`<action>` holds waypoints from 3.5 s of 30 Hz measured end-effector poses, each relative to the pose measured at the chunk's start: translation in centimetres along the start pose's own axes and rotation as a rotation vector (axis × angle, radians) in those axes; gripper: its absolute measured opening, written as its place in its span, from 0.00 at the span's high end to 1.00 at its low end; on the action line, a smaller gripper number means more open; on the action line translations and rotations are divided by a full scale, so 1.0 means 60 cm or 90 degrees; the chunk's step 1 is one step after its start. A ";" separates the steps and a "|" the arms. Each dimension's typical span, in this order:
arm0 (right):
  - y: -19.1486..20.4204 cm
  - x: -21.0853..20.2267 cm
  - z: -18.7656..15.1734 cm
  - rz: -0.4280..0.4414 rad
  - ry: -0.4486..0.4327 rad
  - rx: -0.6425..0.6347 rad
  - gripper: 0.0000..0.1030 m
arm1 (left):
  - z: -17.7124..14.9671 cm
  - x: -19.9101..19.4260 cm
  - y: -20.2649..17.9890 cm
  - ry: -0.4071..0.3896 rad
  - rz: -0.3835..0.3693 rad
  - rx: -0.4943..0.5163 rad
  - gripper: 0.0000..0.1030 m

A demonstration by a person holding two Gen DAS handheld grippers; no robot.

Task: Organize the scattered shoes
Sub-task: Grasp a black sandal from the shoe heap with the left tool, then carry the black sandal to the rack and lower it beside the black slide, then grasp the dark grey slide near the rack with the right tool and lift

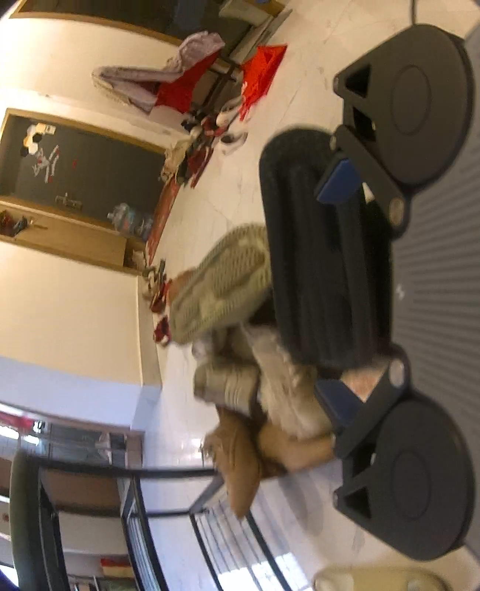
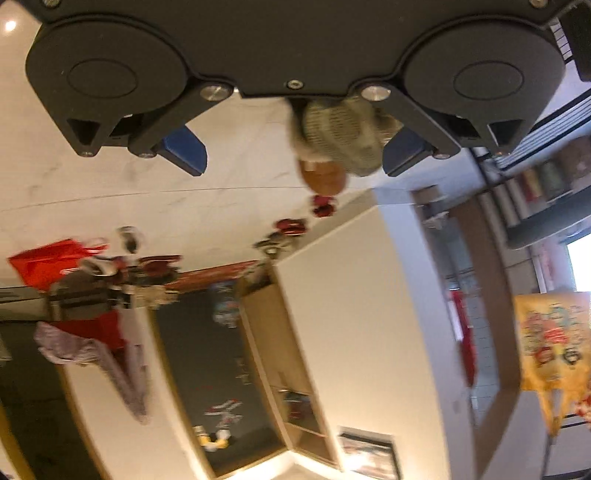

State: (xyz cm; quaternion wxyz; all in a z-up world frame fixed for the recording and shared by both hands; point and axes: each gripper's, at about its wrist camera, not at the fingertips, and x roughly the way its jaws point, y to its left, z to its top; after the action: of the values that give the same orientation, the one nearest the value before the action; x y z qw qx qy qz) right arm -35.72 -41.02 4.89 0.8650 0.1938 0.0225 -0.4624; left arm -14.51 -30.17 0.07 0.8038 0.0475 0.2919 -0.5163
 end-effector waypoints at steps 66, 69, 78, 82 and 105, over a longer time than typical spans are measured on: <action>0.371 0.003 -0.117 0.362 0.197 -0.040 0.00 | -0.247 -0.434 0.327 -0.071 0.562 -0.509 0.74; 0.396 0.010 -0.139 0.366 0.259 -0.075 0.00 | -0.298 -0.443 0.361 0.002 0.587 -0.634 0.62; 0.525 0.005 -0.287 0.606 0.619 -0.301 0.00 | -0.231 -0.529 0.360 -0.099 0.702 -0.497 0.07; 0.591 -0.025 -0.385 0.670 0.747 -0.389 0.00 | -0.199 -0.554 0.353 -0.075 0.737 -0.409 0.05; 0.670 0.024 -0.574 0.364 1.094 -0.064 0.00 | -0.249 -0.578 0.403 -0.081 0.765 -0.522 0.01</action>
State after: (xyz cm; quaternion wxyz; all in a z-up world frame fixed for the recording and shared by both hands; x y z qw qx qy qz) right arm 2.45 -9.88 -14.62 0.6395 0.4324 0.6311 0.0756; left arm -10.34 14.47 0.27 0.9170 -0.1355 0.3380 0.1627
